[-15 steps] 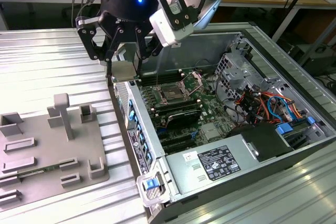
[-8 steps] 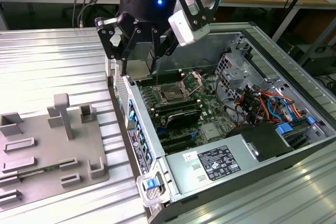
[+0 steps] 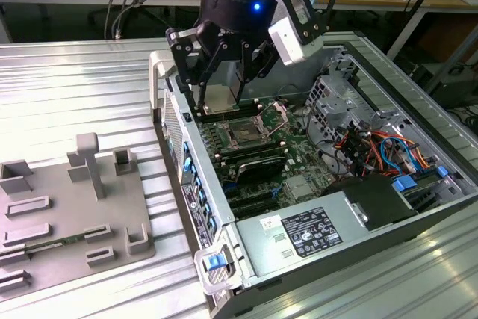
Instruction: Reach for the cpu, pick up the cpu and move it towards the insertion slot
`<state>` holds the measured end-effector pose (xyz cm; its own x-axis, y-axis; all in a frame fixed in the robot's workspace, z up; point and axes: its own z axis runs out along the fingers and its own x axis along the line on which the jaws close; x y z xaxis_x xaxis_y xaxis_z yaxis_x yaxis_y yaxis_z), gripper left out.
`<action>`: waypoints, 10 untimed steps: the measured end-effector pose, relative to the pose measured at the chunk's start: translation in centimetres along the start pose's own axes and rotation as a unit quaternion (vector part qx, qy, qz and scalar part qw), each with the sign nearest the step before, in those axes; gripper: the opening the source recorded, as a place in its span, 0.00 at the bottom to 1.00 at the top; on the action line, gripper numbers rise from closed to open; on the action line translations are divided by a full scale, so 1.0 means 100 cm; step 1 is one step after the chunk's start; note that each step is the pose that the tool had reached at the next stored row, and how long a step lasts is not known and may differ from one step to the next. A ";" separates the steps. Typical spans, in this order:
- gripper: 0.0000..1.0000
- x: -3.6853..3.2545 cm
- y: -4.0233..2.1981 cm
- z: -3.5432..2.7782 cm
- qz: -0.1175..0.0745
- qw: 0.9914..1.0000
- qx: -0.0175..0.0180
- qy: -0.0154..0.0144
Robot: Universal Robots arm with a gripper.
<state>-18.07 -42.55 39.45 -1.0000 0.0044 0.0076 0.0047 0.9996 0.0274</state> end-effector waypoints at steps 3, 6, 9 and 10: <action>0.55 -0.0035 0.0000 0.0008 0.000 1.000 0.000 -0.003; 0.55 -0.0068 0.0000 0.0015 0.000 1.000 0.000 -0.005; 0.55 -0.0139 0.0002 0.0023 0.000 1.000 0.000 -0.007; 0.55 -0.0176 0.0003 0.0028 0.000 1.000 0.000 -0.007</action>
<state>-16.32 -42.52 39.15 -1.0000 0.0044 -0.0058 0.0042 0.9996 0.0276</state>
